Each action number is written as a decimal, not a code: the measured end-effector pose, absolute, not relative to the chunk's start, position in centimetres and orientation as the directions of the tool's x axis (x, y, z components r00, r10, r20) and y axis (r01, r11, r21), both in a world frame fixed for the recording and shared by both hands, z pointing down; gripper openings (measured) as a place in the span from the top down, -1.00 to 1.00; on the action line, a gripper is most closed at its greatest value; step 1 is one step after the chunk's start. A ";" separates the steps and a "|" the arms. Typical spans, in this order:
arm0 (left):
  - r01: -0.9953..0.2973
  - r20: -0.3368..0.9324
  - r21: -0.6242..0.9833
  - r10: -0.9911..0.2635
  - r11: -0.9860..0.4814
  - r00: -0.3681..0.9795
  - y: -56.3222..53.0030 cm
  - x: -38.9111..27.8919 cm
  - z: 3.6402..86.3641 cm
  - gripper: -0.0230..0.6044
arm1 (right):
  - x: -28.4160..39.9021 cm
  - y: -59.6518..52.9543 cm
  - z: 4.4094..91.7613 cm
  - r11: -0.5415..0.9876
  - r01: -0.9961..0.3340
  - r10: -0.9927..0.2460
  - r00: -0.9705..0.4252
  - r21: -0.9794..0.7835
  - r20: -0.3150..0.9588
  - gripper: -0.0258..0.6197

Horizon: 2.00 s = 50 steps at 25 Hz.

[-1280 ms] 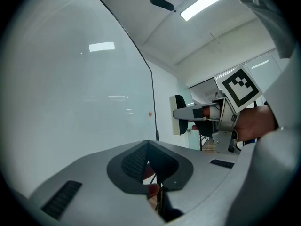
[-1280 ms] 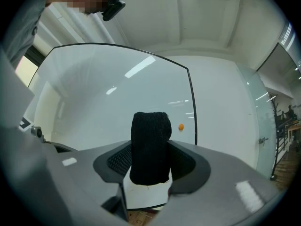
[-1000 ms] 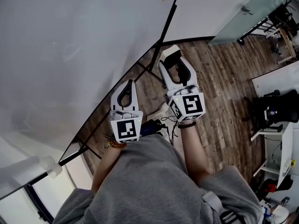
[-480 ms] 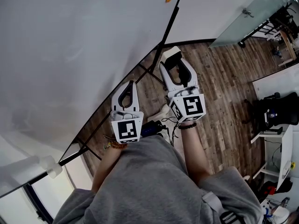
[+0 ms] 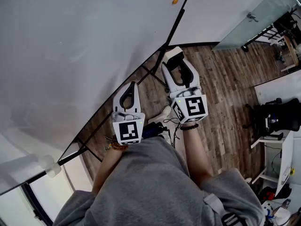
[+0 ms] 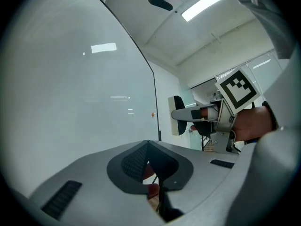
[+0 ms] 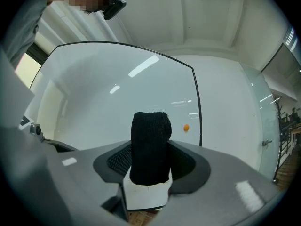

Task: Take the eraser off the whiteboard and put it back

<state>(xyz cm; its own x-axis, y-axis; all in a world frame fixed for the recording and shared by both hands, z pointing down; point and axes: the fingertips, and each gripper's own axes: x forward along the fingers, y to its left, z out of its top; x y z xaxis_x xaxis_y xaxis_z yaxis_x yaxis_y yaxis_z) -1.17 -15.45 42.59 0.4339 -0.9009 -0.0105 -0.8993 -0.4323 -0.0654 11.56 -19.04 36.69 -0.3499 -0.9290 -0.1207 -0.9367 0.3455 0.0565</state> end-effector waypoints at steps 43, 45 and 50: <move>-0.949 -0.013 -0.068 -0.951 -0.307 0.308 -18.2 -6.2 42.7 0.91 | 5.0 -24.0 36.6 0.496 -0.865 -0.858 -0.502 0.077 -0.109 0.20; -0.949 -0.013 -0.070 -0.951 -0.307 0.309 -18.1 -6.2 42.6 0.91 | 4.7 -24.0 36.5 0.505 -0.859 -0.853 -0.511 0.080 -0.109 0.20; -0.951 -0.023 -0.076 -0.953 -0.298 0.301 -18.0 -6.1 42.3 0.91 | 3.9 -24.3 36.5 0.529 -0.845 -0.838 -0.535 0.083 -0.106 0.20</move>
<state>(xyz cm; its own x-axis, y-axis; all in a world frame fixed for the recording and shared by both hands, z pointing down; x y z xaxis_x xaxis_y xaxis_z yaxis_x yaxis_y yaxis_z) -6.09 -18.02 42.28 0.3009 -0.9534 -0.0227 -0.9514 -0.2985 -0.0757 3.91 -24.32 36.53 -0.5351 -0.8382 -0.1056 -0.8447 0.5288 0.0827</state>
